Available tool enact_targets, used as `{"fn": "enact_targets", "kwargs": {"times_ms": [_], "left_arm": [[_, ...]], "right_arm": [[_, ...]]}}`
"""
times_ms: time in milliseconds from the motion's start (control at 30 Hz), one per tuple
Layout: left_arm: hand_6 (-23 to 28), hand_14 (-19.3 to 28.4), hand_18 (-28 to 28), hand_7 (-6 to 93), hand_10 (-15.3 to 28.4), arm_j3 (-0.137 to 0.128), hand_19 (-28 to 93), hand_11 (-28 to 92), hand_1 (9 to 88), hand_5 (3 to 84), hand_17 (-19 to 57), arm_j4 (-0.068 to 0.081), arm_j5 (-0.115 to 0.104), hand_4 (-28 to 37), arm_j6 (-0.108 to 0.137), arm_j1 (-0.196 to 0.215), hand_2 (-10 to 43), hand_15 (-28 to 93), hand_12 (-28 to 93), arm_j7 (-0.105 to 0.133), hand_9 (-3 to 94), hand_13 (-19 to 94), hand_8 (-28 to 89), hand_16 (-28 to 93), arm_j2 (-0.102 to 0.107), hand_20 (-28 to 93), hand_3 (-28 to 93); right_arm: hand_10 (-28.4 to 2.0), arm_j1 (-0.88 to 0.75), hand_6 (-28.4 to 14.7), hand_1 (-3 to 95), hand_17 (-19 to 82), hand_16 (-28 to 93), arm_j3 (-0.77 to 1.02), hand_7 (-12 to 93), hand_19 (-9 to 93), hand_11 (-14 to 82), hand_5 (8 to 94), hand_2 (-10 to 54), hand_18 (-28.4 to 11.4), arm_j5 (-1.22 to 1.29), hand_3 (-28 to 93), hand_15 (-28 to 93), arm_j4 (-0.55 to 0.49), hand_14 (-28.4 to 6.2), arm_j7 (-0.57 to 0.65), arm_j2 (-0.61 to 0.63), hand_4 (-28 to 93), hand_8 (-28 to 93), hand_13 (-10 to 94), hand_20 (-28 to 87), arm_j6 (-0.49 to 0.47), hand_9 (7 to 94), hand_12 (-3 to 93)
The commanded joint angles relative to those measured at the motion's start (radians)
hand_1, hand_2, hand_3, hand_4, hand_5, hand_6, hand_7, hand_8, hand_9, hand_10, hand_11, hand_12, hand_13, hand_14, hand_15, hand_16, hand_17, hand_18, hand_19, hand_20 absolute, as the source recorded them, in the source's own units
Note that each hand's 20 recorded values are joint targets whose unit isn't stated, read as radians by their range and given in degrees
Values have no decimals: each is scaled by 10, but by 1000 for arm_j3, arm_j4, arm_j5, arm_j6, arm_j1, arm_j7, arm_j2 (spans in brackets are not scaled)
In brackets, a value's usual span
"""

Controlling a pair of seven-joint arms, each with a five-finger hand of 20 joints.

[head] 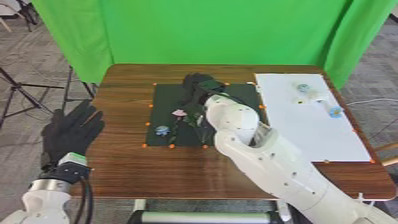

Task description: Arrange flowers

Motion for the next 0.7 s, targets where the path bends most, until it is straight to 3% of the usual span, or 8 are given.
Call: {"fn": "enact_targets", "kwargs": {"times_ms": [33,133,233,300,500,700], "left_arm": [[79,141,113,139,140,-37,269,181,283,351,-60,-24,2,-283,4,49,99,285,88,19,269,177,-92,-87,-15,65,671],[79,139,114,138,141,-54,271,180,281,352,-60,-34,-5,-283,15,72,104,283,87,31,270,179,-93,-88,-16,65,669],[79,138,114,138,141,-60,271,180,278,352,-60,-44,-25,-283,36,90,107,282,87,57,270,180,-93,-89,-11,64,670],[79,139,114,138,141,-66,270,180,277,352,-60,-50,-25,-283,41,103,108,284,87,70,271,180,-93,-88,-8,64,670],[78,140,115,140,142,-72,275,183,275,353,-60,-55,-43,-283,52,109,110,297,88,89,271,187,-93,-85,-4,67,672],[79,144,120,141,142,-71,289,193,275,350,-61,-55,-43,-283,57,111,112,318,91,94,276,197,-94,-86,-1,72,673]], "right_arm": [[-178,-93,-64,366,367,206,171,157,890,129,472,-95,-234,-16,761,534,-92,-139,93,300,-283,-122,557,348,87,509,156],[-180,-153,-67,372,357,207,231,155,884,125,470,-95,-230,-9,764,544,-104,-148,126,394,-283,-119,518,343,103,481,156],[-185,-208,-72,370,341,208,294,155,877,122,464,-95,-233,-7,774,563,-102,-156,150,464,-283,-119,489,339,75,453,157],[-176,-240,-71,373,339,210,329,154,876,122,463,-95,-233,2,773,579,-98,-159,179,497,-283,-120,485,339,85,445,154],[-160,-351,-60,386,351,215,459,155,875,129,459,-95,-232,33,761,692,-85,-161,243,565,-283,-122,535,333,86,462,147],[-160,-341,-64,389,356,202,474,154,878,121,451,-95,-231,57,759,712,-31,-158,273,578,-283,-123,547,327,60,446,140]]}}
